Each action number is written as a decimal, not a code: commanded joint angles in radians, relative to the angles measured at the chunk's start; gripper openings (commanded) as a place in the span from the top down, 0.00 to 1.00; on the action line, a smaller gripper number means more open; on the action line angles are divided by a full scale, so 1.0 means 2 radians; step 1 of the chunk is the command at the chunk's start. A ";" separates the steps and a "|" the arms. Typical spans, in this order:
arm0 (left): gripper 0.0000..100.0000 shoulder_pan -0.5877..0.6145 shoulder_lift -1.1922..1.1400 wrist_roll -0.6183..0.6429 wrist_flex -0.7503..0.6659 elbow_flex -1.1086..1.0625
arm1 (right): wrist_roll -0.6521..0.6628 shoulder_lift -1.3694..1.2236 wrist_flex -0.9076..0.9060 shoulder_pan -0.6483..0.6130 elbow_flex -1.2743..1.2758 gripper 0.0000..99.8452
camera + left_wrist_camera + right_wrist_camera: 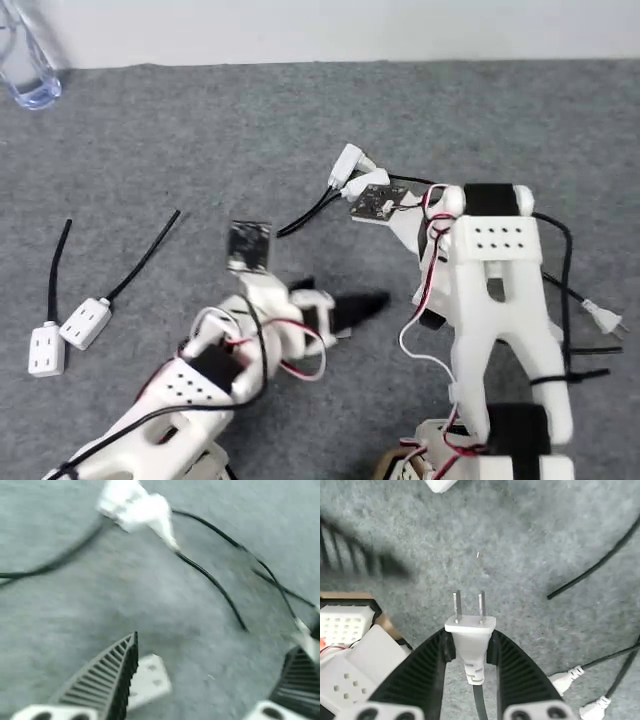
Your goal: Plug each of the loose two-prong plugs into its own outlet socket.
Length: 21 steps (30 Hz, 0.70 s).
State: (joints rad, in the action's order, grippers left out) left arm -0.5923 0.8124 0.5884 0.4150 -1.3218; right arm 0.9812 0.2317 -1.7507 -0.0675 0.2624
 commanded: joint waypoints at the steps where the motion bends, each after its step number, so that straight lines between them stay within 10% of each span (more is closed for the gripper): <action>1: 0.58 -0.030 0.004 -0.002 -0.012 0.002 | -0.005 0.031 -0.016 -0.021 -0.005 0.99; 21: 0.58 -0.013 0.004 -0.003 -0.012 0.004 | -0.031 0.040 -0.023 -0.092 0.013 0.99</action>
State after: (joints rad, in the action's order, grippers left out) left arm -0.6214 0.8124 0.5884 0.4150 -1.3234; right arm 0.9260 0.2700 -1.7507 -0.2302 0.2946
